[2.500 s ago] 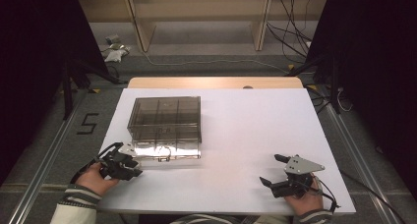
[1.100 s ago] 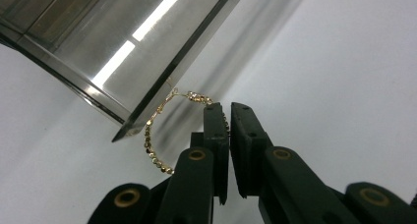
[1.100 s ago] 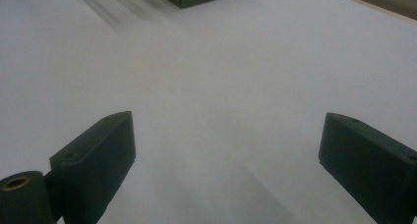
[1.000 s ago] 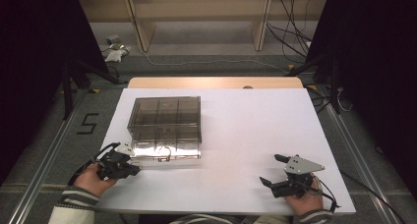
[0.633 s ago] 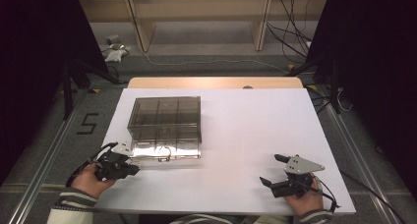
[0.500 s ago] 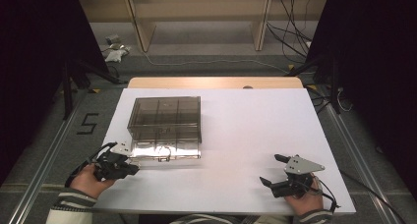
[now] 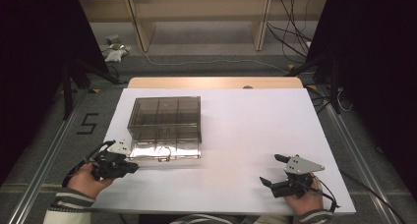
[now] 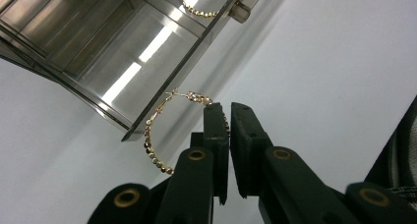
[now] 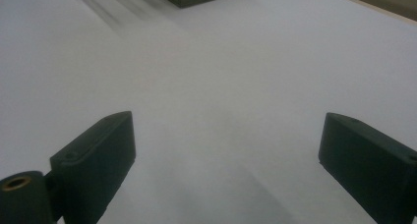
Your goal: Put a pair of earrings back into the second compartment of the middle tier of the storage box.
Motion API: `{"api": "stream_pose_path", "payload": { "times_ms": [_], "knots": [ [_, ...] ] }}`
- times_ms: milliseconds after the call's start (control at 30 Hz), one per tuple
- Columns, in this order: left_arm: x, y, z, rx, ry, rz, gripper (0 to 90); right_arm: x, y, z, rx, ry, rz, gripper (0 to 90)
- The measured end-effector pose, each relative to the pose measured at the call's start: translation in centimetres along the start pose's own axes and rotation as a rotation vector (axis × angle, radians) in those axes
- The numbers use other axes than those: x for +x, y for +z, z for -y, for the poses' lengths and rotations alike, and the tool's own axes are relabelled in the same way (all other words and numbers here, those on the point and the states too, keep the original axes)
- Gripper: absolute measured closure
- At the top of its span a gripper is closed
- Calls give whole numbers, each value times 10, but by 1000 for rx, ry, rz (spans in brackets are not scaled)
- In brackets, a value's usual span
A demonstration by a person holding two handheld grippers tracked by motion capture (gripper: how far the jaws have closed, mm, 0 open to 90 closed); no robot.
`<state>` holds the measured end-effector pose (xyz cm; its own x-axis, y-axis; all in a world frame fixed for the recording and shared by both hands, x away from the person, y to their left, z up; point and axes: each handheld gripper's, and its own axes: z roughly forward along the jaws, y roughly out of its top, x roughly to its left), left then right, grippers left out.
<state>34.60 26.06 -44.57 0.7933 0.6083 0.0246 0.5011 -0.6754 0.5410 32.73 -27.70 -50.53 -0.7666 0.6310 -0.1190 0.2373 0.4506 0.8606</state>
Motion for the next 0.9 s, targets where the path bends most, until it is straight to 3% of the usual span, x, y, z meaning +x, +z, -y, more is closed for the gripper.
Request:
{"api": "stream_pose_path", "payload": {
  "times_ms": [467, 900],
  "knots": [
    [-1, -10, -10, -43, 10, -18, 858, 0, 0, 0, 4, -3, 1, 82],
    [-4, -14, -30, -78, 48, -30, 857, 0, 1, 0, 4, 0, 2, 82]
  ]
}}
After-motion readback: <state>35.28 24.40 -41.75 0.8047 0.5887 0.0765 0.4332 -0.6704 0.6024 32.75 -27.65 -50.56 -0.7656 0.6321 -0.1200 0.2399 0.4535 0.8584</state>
